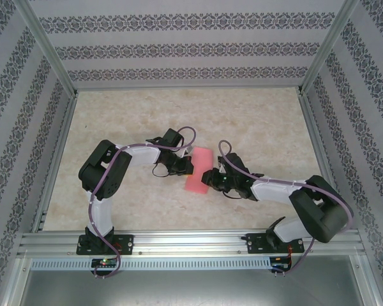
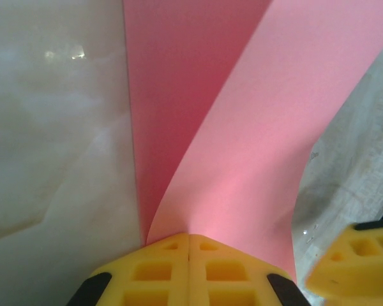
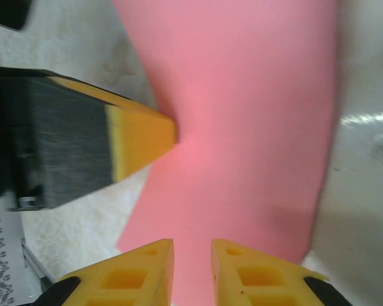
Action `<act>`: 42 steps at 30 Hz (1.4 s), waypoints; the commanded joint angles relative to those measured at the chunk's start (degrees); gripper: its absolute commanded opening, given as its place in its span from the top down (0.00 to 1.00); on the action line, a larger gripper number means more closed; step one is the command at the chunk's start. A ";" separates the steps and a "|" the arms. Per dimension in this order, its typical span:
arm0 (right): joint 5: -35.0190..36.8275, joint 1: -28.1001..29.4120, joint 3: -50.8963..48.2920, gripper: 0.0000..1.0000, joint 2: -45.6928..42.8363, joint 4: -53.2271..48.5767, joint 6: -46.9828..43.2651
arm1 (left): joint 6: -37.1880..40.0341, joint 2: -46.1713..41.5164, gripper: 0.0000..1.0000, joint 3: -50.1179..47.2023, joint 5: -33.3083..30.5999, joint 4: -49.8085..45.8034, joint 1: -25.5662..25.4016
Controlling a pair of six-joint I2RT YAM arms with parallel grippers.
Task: Fold a paper plane with a square sheet of paper (pick it up from the middle)
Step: Fold the square sheet of paper in half at the center of the table.
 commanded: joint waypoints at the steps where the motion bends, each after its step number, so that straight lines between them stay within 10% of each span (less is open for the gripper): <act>1: 0.07 0.80 -2.94 0.77 3.50 4.80 1.95 | 1.98 2.87 1.00 -0.22 -2.88 -3.90 -1.12; 42: 2.17 6.30 -5.03 0.77 1.57 3.49 4.26 | 2.53 3.66 1.00 0.61 -2.75 -4.63 -1.07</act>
